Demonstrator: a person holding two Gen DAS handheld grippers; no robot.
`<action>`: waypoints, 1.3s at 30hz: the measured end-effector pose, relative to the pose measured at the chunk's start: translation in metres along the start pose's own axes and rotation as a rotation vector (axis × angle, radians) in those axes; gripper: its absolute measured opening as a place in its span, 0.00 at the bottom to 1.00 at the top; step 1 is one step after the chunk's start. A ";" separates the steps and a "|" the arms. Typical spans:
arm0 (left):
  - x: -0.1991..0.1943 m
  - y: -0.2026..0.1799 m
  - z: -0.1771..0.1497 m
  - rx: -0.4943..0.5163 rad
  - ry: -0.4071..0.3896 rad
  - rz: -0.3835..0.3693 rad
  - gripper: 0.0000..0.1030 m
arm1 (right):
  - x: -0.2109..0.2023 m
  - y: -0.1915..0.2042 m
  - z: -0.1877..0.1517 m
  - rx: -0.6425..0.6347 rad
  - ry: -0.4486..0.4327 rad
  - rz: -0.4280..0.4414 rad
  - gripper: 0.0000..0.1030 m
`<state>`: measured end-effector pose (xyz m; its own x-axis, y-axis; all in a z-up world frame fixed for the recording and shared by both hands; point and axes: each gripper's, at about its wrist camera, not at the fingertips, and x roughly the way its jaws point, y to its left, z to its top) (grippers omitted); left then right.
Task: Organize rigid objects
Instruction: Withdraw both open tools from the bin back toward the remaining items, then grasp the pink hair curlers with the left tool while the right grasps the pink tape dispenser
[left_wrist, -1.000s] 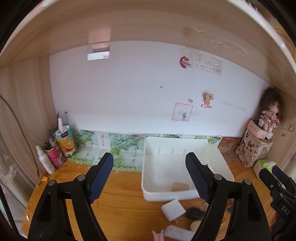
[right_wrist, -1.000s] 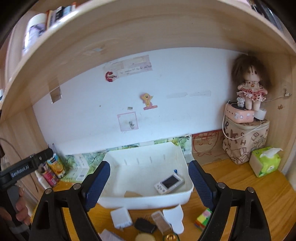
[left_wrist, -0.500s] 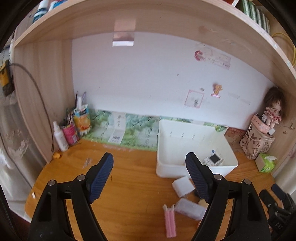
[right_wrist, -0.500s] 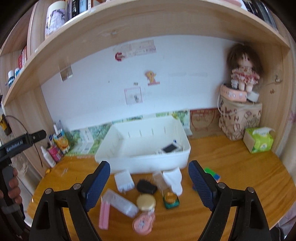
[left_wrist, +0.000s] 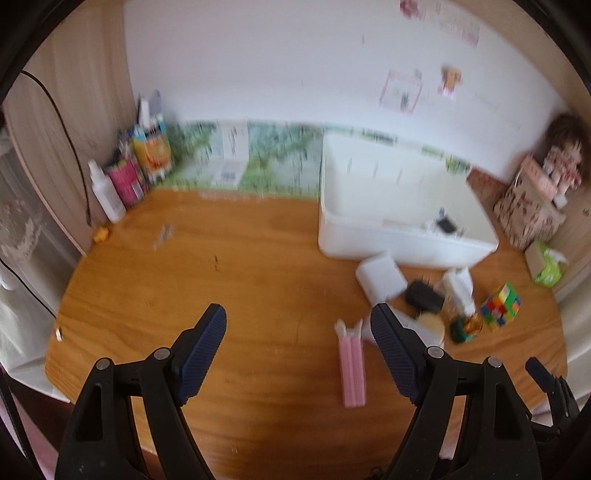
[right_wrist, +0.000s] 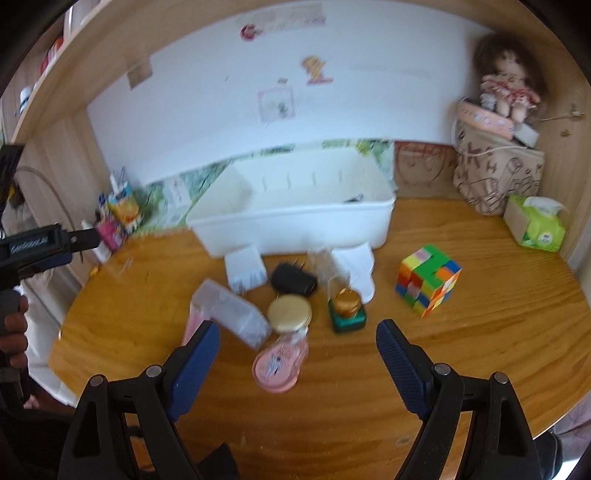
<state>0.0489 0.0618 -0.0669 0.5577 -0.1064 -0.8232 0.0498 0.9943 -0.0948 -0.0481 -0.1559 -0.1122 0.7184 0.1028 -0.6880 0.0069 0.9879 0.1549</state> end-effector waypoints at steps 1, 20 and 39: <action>0.006 -0.002 -0.002 0.002 0.031 -0.011 0.81 | 0.003 0.002 -0.002 -0.010 0.016 0.004 0.84; 0.093 -0.030 -0.023 0.078 0.455 -0.029 0.81 | 0.069 0.026 -0.008 -0.152 0.276 0.033 0.84; 0.150 -0.043 -0.013 0.076 0.660 -0.085 0.77 | 0.124 0.036 -0.011 -0.213 0.469 -0.007 0.84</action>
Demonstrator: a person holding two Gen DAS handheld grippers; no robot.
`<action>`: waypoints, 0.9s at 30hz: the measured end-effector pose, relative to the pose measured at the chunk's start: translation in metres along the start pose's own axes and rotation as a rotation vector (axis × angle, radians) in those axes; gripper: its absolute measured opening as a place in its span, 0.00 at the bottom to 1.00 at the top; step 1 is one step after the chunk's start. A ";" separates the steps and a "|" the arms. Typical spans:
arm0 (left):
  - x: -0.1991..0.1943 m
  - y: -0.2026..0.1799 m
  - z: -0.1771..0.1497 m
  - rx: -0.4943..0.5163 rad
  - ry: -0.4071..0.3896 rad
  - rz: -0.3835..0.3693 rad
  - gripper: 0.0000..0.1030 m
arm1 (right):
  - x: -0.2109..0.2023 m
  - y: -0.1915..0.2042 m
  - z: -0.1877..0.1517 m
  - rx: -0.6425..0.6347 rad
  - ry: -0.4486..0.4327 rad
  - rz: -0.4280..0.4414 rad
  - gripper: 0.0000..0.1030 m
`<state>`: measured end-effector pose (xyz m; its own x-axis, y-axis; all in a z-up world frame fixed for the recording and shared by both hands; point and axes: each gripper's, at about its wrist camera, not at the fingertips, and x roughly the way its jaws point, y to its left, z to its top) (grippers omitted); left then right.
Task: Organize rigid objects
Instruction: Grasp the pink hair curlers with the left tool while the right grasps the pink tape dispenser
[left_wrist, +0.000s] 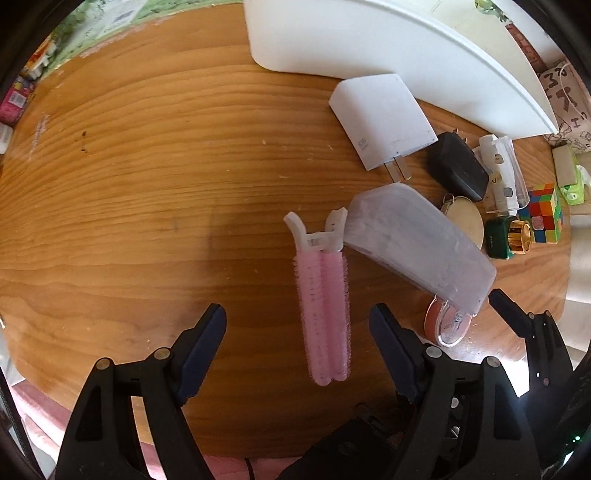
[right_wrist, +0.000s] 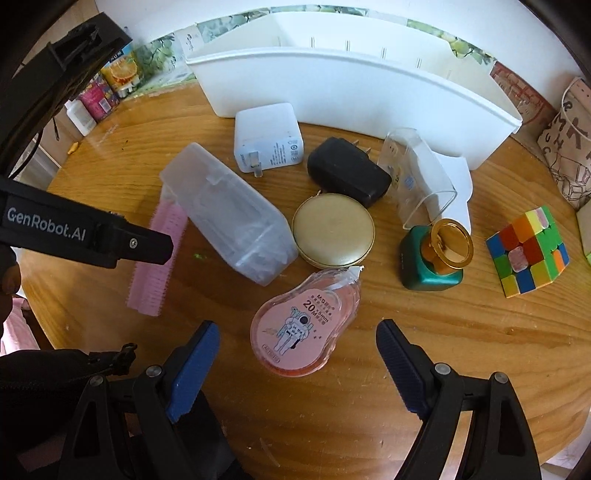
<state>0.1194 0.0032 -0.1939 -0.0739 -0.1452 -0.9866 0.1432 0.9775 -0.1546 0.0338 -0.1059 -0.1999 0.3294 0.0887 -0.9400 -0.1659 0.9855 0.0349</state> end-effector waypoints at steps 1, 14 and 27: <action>0.000 0.002 0.001 0.003 0.006 -0.006 0.72 | 0.002 0.000 0.001 -0.001 0.002 -0.003 0.84; 0.012 0.002 0.013 -0.016 0.039 -0.049 0.50 | 0.013 0.001 0.007 -0.015 0.020 -0.010 0.84; -0.002 0.015 0.019 -0.038 0.035 -0.080 0.29 | 0.020 0.009 0.012 -0.028 0.018 -0.023 0.65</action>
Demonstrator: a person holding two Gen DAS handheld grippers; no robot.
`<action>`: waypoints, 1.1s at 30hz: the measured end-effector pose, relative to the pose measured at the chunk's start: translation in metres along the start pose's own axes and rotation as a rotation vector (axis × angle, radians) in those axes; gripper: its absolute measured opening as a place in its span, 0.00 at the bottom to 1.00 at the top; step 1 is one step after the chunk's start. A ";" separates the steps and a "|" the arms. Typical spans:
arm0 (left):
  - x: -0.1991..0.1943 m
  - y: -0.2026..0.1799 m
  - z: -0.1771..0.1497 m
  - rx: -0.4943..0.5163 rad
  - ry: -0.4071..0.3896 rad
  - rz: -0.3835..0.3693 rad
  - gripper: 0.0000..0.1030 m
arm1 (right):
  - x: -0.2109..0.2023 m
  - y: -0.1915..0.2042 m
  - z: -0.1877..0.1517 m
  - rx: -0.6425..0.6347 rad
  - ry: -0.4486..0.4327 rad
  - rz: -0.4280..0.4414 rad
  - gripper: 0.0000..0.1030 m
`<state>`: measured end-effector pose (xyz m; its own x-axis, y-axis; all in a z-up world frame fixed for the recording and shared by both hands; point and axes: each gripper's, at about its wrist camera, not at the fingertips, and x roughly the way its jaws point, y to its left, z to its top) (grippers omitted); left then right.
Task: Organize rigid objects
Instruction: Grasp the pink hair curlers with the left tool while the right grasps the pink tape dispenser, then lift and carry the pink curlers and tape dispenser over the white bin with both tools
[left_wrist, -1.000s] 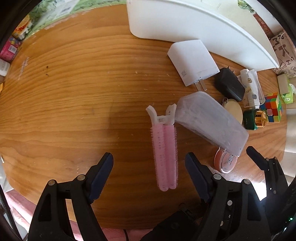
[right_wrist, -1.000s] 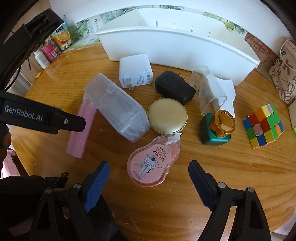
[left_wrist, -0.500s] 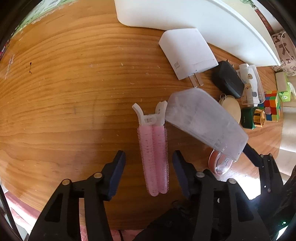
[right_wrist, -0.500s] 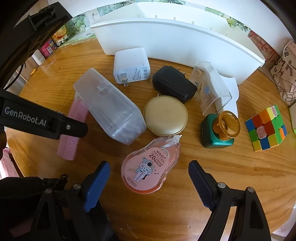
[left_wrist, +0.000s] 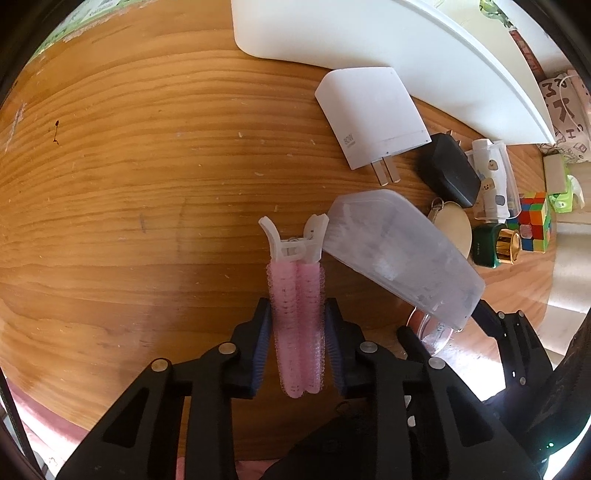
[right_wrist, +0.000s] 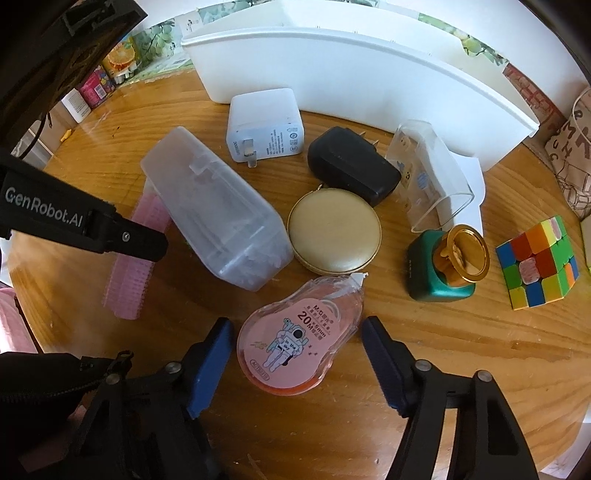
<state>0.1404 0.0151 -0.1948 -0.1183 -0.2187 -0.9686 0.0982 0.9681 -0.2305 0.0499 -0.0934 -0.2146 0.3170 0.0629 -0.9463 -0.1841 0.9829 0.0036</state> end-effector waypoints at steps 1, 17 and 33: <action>0.000 0.000 0.000 -0.003 0.000 -0.002 0.29 | -0.001 -0.001 -0.001 0.000 -0.003 -0.003 0.64; -0.010 0.003 -0.015 -0.010 -0.039 -0.019 0.28 | -0.015 -0.006 -0.009 0.001 -0.039 -0.008 0.63; -0.042 0.020 -0.045 0.001 -0.169 -0.046 0.28 | -0.061 0.006 -0.021 -0.034 -0.160 -0.039 0.63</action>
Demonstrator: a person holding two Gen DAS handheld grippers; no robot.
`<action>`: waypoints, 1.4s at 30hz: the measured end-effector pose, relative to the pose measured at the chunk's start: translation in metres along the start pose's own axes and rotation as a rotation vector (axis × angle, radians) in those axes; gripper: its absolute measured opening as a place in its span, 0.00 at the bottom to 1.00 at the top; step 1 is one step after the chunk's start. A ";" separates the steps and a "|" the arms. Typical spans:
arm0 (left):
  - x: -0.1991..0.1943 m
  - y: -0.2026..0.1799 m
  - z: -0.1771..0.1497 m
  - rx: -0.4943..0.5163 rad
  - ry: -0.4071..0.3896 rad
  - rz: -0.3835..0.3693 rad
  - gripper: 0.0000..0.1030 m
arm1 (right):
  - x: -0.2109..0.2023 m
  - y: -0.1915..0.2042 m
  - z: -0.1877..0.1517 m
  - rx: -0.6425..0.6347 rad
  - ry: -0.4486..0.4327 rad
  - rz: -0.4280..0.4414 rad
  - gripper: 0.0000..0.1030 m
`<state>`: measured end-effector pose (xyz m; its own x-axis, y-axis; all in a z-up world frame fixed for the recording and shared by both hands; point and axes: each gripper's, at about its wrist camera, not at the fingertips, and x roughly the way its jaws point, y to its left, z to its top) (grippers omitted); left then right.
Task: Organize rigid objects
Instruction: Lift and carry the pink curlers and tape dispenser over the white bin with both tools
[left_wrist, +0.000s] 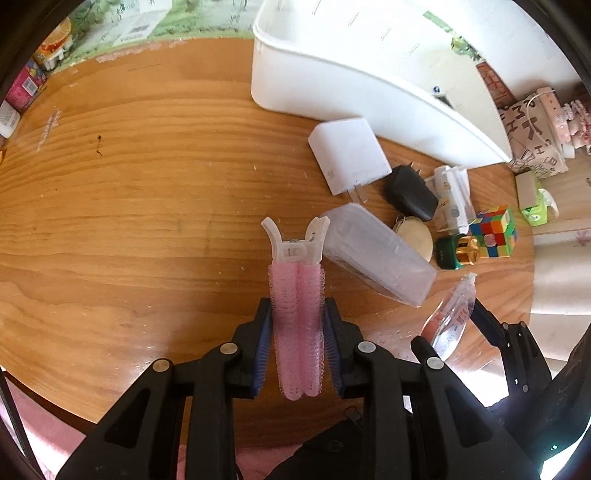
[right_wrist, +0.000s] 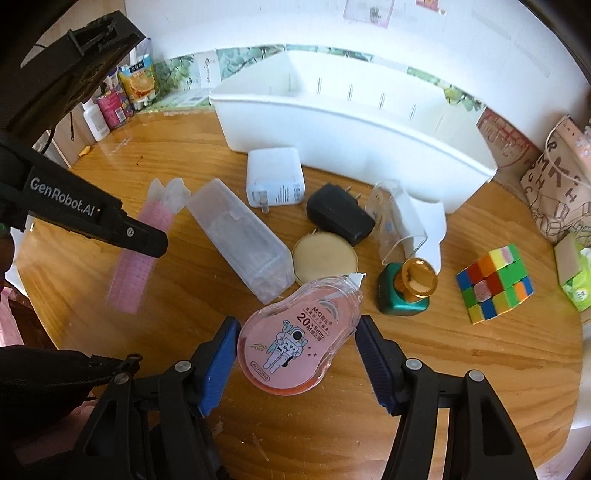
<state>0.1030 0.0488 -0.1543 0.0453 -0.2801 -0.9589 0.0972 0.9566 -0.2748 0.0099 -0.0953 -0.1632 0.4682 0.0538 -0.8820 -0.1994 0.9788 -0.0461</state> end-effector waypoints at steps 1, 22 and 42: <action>-0.003 0.001 -0.001 0.001 -0.008 -0.002 0.28 | -0.004 0.000 -0.001 -0.002 -0.008 -0.004 0.63; -0.074 -0.001 0.035 0.027 -0.246 0.021 0.28 | -0.069 0.001 0.046 -0.049 -0.215 -0.085 0.63; -0.115 -0.036 0.093 0.095 -0.393 0.008 0.28 | -0.089 -0.020 0.122 0.003 -0.371 -0.137 0.63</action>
<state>0.1862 0.0388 -0.0271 0.4210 -0.2996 -0.8562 0.1854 0.9524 -0.2421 0.0777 -0.0957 -0.0265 0.7696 -0.0105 -0.6385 -0.1113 0.9824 -0.1503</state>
